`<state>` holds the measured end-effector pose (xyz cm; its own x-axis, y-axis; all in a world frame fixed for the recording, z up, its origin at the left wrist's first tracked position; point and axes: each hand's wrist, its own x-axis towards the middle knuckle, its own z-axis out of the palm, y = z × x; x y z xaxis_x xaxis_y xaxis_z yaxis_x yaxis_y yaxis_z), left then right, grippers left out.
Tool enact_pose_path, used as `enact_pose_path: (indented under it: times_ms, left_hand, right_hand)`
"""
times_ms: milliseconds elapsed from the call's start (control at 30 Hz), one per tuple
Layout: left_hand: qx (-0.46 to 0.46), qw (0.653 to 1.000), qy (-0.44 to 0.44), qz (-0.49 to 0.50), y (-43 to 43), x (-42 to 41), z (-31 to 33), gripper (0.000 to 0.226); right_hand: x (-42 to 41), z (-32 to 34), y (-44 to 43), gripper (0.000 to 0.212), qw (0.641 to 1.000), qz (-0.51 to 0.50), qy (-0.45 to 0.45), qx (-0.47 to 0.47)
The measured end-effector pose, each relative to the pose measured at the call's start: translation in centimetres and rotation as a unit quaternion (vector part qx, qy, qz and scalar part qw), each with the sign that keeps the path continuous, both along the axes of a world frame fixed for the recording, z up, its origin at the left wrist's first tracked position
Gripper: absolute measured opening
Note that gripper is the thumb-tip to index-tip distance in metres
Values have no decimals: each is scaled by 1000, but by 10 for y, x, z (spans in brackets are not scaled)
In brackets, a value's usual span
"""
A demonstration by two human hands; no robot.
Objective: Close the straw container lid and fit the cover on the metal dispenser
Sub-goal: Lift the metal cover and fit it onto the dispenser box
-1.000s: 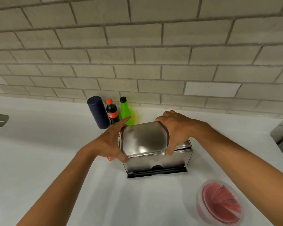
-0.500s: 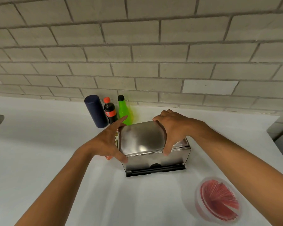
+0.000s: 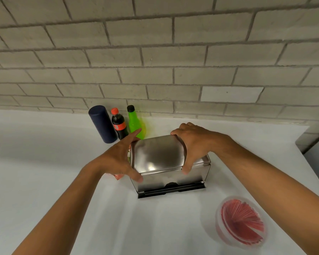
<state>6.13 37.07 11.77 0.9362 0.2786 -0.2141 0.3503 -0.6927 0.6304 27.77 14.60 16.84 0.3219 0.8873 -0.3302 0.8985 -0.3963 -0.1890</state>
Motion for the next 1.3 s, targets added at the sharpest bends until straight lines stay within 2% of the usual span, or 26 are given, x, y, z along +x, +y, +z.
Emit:
enact_pose_path:
  times_ms: [233,967,1300]
  left_hand:
    - [0,1000,2,4,-1,-1,1,156]
    - [-12,1000,12,11,-5,-3,6,157]
    - [9,999,31,23,-6,-2,5,156]
  right_hand:
    - [1,-1,0,108,1000,4,3,9]
    - [2,-6,-2,119,1000,6,18,12]
    - [2,-10,-3,119,1000,9,10,15]
